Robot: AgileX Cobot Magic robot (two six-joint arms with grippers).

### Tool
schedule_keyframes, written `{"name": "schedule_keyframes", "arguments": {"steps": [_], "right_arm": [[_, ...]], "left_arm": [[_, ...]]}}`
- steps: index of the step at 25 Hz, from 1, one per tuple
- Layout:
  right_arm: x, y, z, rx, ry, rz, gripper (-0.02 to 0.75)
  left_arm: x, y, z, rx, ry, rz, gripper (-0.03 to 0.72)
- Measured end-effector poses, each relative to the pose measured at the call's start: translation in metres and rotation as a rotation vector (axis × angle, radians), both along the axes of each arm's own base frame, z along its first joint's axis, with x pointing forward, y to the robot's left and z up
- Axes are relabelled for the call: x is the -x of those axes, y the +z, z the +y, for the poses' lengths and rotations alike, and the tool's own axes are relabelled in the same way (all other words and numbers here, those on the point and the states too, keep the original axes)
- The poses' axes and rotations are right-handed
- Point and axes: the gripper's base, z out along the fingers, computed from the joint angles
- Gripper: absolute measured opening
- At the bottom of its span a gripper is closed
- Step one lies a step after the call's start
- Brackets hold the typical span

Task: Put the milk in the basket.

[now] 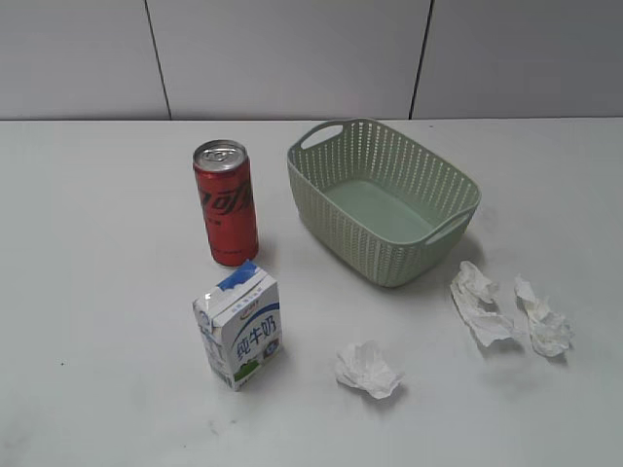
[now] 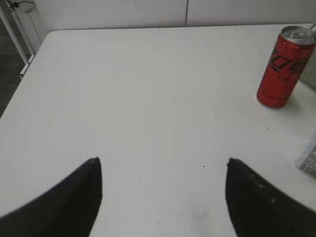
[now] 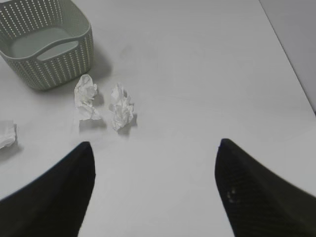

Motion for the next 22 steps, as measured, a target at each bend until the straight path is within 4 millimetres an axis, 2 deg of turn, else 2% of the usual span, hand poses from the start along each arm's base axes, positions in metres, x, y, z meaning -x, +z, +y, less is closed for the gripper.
{"name": "schedule_keyframes", "arguments": {"steps": [14,18,22], "right_arm": [[0.0,0.0,0.0,0.0,0.0,0.0,0.586],[0.0,0.0,0.0,0.0,0.0,0.0,0.586],[0.0,0.0,0.0,0.0,0.0,0.0,0.586]], "left_arm": [[0.0,0.002,0.0,0.001,0.002,-0.014,0.579],[-0.002,0.017,0.0,0.016,0.008,-0.107,0.579],[-0.023,0.034,-0.001,0.029,-0.004,-0.14,0.579]]}}
